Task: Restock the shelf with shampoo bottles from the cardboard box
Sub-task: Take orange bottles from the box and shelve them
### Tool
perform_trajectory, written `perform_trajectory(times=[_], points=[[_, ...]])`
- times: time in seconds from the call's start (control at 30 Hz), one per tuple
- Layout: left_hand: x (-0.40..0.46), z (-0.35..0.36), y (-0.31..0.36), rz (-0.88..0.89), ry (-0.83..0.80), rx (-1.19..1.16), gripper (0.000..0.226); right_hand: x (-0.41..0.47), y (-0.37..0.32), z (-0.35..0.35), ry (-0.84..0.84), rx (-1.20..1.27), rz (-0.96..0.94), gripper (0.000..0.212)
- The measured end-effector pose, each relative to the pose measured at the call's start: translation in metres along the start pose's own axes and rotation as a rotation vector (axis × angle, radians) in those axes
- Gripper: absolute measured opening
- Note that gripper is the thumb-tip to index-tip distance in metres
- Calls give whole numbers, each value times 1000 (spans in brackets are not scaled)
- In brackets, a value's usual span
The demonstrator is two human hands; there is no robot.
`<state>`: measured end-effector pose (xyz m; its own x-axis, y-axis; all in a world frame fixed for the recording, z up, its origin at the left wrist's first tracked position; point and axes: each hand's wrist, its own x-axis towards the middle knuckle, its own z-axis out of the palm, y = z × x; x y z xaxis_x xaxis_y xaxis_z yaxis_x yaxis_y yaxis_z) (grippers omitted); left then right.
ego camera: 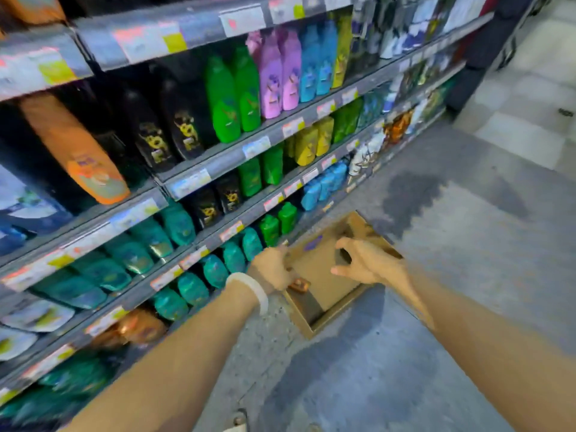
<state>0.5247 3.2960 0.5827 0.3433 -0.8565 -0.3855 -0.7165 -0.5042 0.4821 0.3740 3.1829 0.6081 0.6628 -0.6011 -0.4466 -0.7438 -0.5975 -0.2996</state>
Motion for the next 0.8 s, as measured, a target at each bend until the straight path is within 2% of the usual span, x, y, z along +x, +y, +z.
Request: perform_trajectory(times=[0.07, 0.17, 0.3, 0.4, 0.47, 0.7, 0.8], points=[[17, 19, 16, -25, -35, -34, 41, 6, 29, -1, -42, 9, 15, 58], [49, 36, 34, -64, -91, -48, 48, 30, 67, -5, -106, 48, 87, 65], [107, 43, 58, -98, -135, -89, 57, 72, 107, -16, -123, 76, 108, 59], [161, 46, 78, -123, -153, -112, 56, 114, 138, -23, -161, 140, 146, 62], [196, 49, 90, -151, -171, -136, 54, 143, 160, -31, -194, 100, 149, 64], [280, 65, 93, -360, -179, -192, 53, 252, 214, -44, -294, 52, 105, 60], [306, 88, 75, -484, -167, -275, 43, 299, 223, -29, -379, 9, 38, 57]])
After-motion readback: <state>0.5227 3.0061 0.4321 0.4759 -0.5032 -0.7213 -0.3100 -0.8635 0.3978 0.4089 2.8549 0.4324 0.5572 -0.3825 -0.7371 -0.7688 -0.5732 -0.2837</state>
